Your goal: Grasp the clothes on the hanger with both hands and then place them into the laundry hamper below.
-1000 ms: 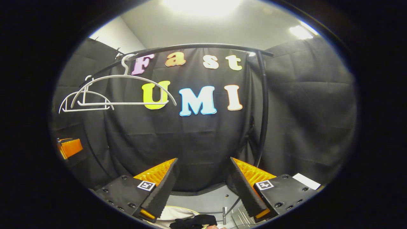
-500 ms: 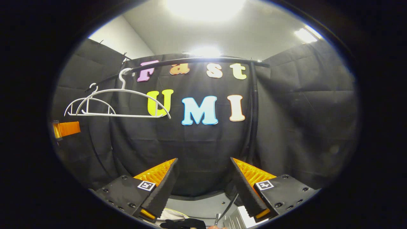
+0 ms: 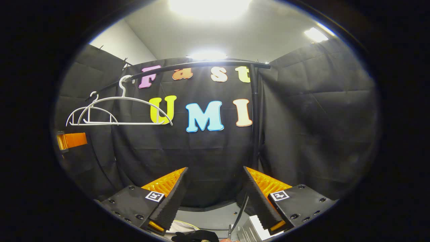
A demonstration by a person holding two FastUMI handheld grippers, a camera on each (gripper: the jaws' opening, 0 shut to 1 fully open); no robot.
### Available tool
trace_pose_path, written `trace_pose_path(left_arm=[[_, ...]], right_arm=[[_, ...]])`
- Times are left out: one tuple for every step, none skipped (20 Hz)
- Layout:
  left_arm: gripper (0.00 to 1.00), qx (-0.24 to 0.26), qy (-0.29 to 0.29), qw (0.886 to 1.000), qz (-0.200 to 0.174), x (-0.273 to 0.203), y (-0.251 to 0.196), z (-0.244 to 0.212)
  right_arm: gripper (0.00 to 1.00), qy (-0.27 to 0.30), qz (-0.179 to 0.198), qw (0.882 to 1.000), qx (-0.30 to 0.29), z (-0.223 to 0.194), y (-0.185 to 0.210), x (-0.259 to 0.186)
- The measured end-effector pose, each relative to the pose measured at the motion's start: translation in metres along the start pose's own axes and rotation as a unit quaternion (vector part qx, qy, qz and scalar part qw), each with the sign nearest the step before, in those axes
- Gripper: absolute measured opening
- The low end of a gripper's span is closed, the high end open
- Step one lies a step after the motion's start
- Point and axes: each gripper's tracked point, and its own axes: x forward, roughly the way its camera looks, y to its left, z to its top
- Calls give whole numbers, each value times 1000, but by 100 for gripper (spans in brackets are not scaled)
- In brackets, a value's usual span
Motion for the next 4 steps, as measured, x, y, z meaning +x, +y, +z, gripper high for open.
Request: trace_pose_path(left_arm=[[92,-6,1,1000,-7,2,3,-3],[92,-8,2,1000,-12,4,8,-5],[92,-7,1,1000,-16,3,13,-5],[92,-2,-1,1000,-20,4,18,-6]], right_arm=[[98,-1,-2,1000,6,-1,5,1],[98,-3,-6,1000,11,-1,9,2],[93,-7,-9,1000,16,-1,14,2],[98,-13,-9,1000,19,-1,20,2]])
